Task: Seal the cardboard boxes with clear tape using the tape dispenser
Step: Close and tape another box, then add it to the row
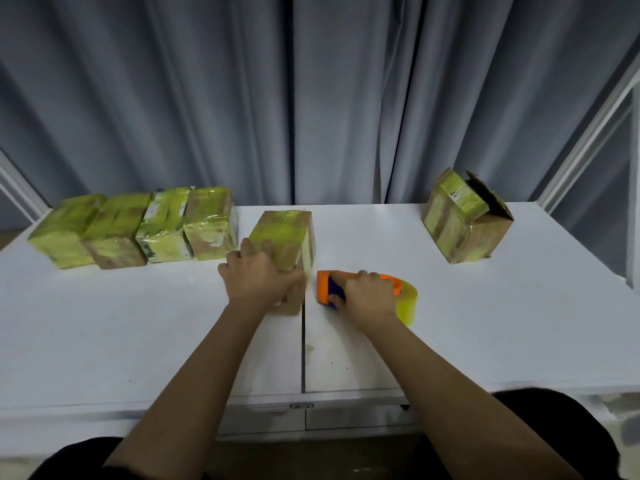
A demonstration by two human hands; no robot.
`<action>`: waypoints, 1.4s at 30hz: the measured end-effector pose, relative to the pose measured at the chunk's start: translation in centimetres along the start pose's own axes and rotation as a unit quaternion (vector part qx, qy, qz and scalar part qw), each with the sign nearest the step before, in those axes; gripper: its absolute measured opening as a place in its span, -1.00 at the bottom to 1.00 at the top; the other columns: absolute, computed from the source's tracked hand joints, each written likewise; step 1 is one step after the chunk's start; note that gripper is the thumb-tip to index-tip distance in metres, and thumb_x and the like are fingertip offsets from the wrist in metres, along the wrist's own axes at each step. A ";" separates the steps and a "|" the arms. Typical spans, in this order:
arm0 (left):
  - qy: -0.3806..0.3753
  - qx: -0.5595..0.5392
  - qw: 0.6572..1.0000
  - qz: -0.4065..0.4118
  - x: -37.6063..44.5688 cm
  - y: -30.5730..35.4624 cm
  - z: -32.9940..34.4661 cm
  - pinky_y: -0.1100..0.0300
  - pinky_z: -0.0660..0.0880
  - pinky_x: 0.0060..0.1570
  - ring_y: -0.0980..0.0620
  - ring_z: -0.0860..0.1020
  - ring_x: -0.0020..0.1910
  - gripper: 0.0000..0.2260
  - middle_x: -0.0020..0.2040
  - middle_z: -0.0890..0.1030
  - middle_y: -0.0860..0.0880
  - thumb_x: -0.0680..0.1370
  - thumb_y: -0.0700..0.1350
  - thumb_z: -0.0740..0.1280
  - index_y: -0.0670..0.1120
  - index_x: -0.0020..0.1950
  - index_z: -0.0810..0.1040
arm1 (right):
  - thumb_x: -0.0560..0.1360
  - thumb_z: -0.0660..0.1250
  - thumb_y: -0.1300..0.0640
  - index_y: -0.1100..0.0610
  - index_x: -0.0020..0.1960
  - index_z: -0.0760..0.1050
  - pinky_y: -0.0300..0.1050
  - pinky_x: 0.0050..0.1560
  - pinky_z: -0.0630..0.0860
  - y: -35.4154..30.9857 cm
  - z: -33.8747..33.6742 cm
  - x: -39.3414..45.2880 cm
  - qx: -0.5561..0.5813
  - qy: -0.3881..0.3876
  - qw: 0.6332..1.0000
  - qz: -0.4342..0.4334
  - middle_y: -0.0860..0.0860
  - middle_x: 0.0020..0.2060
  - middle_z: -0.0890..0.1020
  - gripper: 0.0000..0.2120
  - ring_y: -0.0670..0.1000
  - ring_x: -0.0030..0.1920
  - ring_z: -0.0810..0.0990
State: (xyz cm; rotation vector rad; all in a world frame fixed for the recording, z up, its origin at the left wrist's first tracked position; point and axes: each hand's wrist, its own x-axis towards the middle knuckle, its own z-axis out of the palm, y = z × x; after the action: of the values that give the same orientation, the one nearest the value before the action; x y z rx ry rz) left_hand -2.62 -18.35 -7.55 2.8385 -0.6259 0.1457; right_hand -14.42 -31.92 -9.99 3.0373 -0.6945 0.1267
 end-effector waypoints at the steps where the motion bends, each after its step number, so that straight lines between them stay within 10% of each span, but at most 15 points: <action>1: 0.003 0.002 1.000 0.000 -0.1 -0.5 0.3 -0.06 0.28 0.19 -0.26 0.35 0.27 -0.32 0.40 0.30 -0.15 0.41 0.36 0.22 -0.04 0.39 0.34 | 0.59 0.14 -0.12 -0.05 0.31 0.38 -0.09 -0.21 0.28 0.6 0.1 -0.1 0.014 0.014 1.000 0.003 0.10 0.01 0.55 -0.66 0.15 0.02 0.53; 4: 0.020 -0.005 1.000 -0.003 -0.7 -1.1 1.3 -0.09 0.30 0.19 -0.29 0.34 0.28 -0.26 0.45 0.25 -0.20 0.41 0.40 0.20 -0.07 0.42 0.30 | 0.60 0.08 -0.20 -0.14 0.48 0.21 -0.04 -0.13 0.42 2.7 0.6 -0.4 0.038 0.052 0.998 0.012 0.13 0.01 0.55 -0.53 0.17 0.01 0.55; 9: 0.024 -0.013 0.999 0.029 -1.2 -0.7 1.8 -0.15 0.44 -0.07 -0.39 0.50 0.03 -0.20 0.29 0.45 -0.36 0.33 0.42 0.14 -0.21 0.25 0.50 | 0.51 0.06 -0.18 -0.04 0.35 0.48 -0.03 -0.34 0.37 4.0 4.1 -1.8 0.008 0.171 0.985 -0.023 0.12 -0.36 0.51 -0.50 0.15 -0.39 0.50; 15: -0.002 -0.016 0.999 0.042 -2.2 -0.9 2.0 -0.03 0.50 -0.27 -0.32 0.57 -0.16 -0.19 0.12 0.57 -0.36 0.46 0.45 -0.04 -0.21 0.10 0.60 | 0.44 0.07 -0.18 0.01 0.40 0.44 0.00 -0.31 0.39 2.8 6.0 -3.2 -0.022 0.132 0.991 0.014 0.14 -0.27 0.55 -0.41 0.17 -0.35 0.50; 18: 0.022 -0.083 0.996 0.036 -2.2 -1.1 1.4 -0.13 0.45 -0.04 -0.36 0.50 0.02 -0.32 0.27 0.46 -0.32 0.49 0.29 -0.09 -0.12 0.24 0.55 | 0.44 0.10 -0.13 0.08 0.29 0.54 0.06 -0.20 0.44 1.7 4.5 -2.7 0.014 0.178 0.984 0.001 0.18 -0.11 0.56 -0.46 0.21 -0.15 0.53; 21: 0.034 -0.135 0.990 0.023 -1.9 -2.2 0.8 -0.09 0.32 0.21 -0.31 0.34 0.26 -0.41 0.41 0.30 -0.23 0.53 0.20 -0.14 0.03 0.38 0.45 | 0.50 0.11 0.05 0.13 0.22 0.58 0.05 0.04 0.46 -0.1 2.3 -1.5 0.188 0.231 0.953 -0.057 0.14 0.07 0.58 -0.59 0.21 0.07 0.52; 24: 0.006 -0.188 0.981 0.042 -1.5 -3.5 1.1 -0.02 0.19 0.30 -0.22 0.22 0.37 -0.58 0.41 0.27 -0.19 0.63 0.12 -0.02 0.07 0.40 0.42 | 0.62 0.13 0.21 0.15 0.37 0.45 -0.41 0.27 0.27 -3.1 0.0 -0.8 0.455 0.144 0.877 -0.051 -0.05 0.24 0.50 -0.65 -0.07 0.25 0.42; 27: 0.009 -0.246 0.966 0.077 -1.6 -4.3 1.6 0.14 0.08 0.27 -0.07 0.15 0.43 -0.60 0.38 0.31 -0.15 0.63 0.08 0.04 0.02 0.39 0.45 | 0.65 0.11 0.21 0.12 0.48 0.28 -0.29 0.45 0.18 -6.3 0.0 -0.8 0.617 0.023 0.787 -0.015 -0.11 0.43 0.30 -0.60 -0.14 0.44 0.26; 33: -0.025 -0.436 0.898 0.050 -2.0 -6.3 2.2 0.11 0.21 0.43 0.16 0.27 0.36 -0.67 0.43 0.28 -0.03 0.66 -0.06 0.11 0.03 0.42 0.38 | 0.65 0.10 0.24 0.02 0.43 0.32 -0.32 0.46 0.09 -6.5 2.0 -0.6 0.629 0.033 0.775 -0.056 -0.23 0.39 0.27 -0.62 -0.19 0.48 0.16; 39: 0.054 -0.582 0.809 -0.058 -3.6 -6.7 3.4 0.10 0.49 0.24 0.10 0.54 0.21 -0.72 0.24 0.58 -0.01 0.61 -0.11 0.26 -0.07 0.31 0.52 | 0.56 0.32 0.13 0.10 0.07 0.67 -0.56 0.17 0.15 -4.8 1.6 2.5 0.476 0.118 0.866 -0.093 -0.19 0.06 0.57 -0.83 -0.04 0.17 0.40; 42: 0.113 -0.553 0.825 -0.040 -5.6 -5.9 4.8 0.30 0.45 0.21 0.21 0.54 0.19 -0.73 0.22 0.59 -0.04 0.61 -0.26 0.22 -0.07 0.28 0.53 | 0.54 0.35 0.15 0.12 0.01 0.69 -0.55 0.14 0.15 -5.5 2.0 3.1 0.477 0.143 0.863 -0.090 -0.17 -0.01 0.59 -0.85 -0.03 0.13 0.41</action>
State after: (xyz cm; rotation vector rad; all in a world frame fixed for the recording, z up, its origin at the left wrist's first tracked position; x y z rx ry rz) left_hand -4.97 -12.08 -14.17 1.6724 -0.3449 0.0630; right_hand -9.09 -28.38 -11.78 3.7939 -0.3668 1.2325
